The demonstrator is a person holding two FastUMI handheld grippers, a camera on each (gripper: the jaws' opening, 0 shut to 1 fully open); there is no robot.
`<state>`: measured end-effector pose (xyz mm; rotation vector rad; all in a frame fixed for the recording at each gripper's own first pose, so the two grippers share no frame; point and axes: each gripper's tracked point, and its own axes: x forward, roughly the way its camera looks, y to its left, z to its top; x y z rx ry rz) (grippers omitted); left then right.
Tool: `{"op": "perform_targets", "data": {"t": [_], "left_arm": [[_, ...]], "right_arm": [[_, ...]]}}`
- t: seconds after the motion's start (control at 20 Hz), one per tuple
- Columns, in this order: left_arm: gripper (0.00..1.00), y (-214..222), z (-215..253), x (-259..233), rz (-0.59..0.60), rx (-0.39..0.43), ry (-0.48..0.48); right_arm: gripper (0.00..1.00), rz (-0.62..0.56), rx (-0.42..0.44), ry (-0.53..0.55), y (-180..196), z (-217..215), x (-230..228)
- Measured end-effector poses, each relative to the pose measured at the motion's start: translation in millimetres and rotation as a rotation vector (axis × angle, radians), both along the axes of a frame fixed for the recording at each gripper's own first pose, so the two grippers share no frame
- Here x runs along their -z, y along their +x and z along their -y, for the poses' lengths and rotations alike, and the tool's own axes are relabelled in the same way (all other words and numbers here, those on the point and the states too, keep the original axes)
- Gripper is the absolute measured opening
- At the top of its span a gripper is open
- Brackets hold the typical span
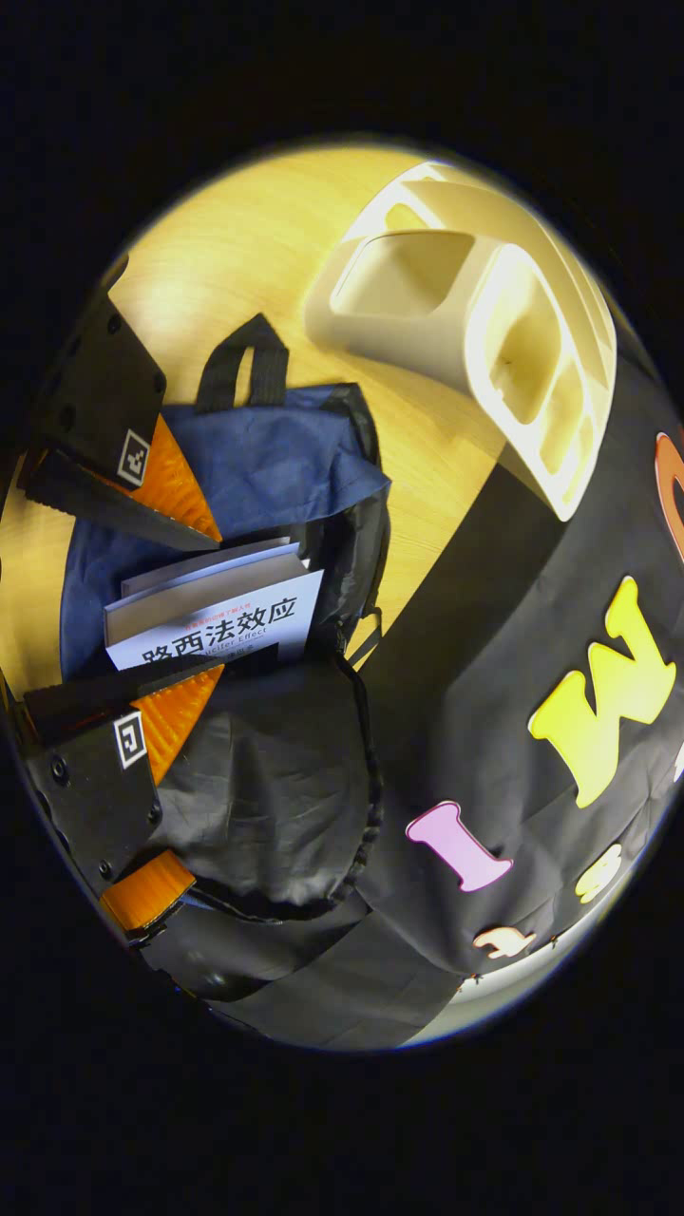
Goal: Open the schoolbag, grab two books from the bookshelf and put them into the schoolbag.
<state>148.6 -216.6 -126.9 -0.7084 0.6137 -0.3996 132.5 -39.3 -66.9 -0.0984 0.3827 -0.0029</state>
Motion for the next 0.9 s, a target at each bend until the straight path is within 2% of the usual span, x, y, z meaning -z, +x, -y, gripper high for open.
{"op": "perform_targets", "data": {"t": [0.2, 0.25, 0.4, 0.75, 0.9], "left_arm": [[0.71, -13, -26, -8, 0.063, -0.024, 0.059], [0.71, -17, -34, -7, 0.07, -0.034, 0.071], [0.71, -30, -60, -12, 0.093, -0.077, 0.106], [0.71, -62, -142, -12, 0.16, -0.238, 0.338], [0.71, -85, -160, -23, 0.201, -0.261, 0.404]], "right_arm": [[0.84, 0.015, 0.032, 0.018, -16, -4, 2], [0.78, 0.011, 0.042, 0.015, -20, -4, 5], [0.78, 0.014, 0.055, 0.011, -32, -11, 0], [0.79, 0.139, 0.024, 0.037, -76, -27, -25], [0.78, 0.204, 0.035, 0.065, -98, -20, -37]]}}
